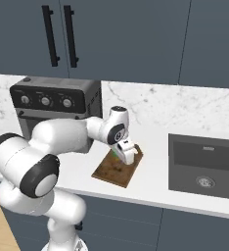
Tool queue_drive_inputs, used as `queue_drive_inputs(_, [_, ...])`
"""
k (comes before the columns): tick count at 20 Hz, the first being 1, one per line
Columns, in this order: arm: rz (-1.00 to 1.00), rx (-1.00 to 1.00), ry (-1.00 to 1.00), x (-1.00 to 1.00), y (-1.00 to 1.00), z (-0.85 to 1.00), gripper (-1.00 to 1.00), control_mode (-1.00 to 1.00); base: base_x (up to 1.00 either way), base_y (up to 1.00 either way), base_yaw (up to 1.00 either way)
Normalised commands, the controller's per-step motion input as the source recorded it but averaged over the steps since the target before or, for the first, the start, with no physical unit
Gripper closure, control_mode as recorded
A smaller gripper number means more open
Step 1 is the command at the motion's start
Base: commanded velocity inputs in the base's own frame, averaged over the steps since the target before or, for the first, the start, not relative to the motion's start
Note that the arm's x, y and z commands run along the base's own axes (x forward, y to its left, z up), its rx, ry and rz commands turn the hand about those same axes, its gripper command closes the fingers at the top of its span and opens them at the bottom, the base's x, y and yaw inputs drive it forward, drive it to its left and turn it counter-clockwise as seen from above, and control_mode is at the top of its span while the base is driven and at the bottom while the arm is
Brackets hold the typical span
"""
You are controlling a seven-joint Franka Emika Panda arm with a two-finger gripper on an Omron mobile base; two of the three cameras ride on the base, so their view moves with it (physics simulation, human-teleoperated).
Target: Pick up the sponge from the counter and clean the cutting board by briefly scrubbing or pressing down on the cutting board. Once finished, release the sponge.
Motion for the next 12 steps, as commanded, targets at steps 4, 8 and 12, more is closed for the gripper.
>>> queue_drive_inputs(4, [0.0, 0.09, 0.06, -0.2, -0.14, -0.33, 1.0, -1.0, 0.0, 0.0, 0.0])
queue_drive_inputs(8, [0.0, 0.18, 0.0, -0.12, -0.34, -0.17, 1.0, -1.0, 0.0, 0.0, 0.0])
queue_drive_inputs(12, [0.0, 0.14, -0.02, -0.1, -0.03, -0.13, 1.0, -1.0, 0.0, 0.0, 0.0])
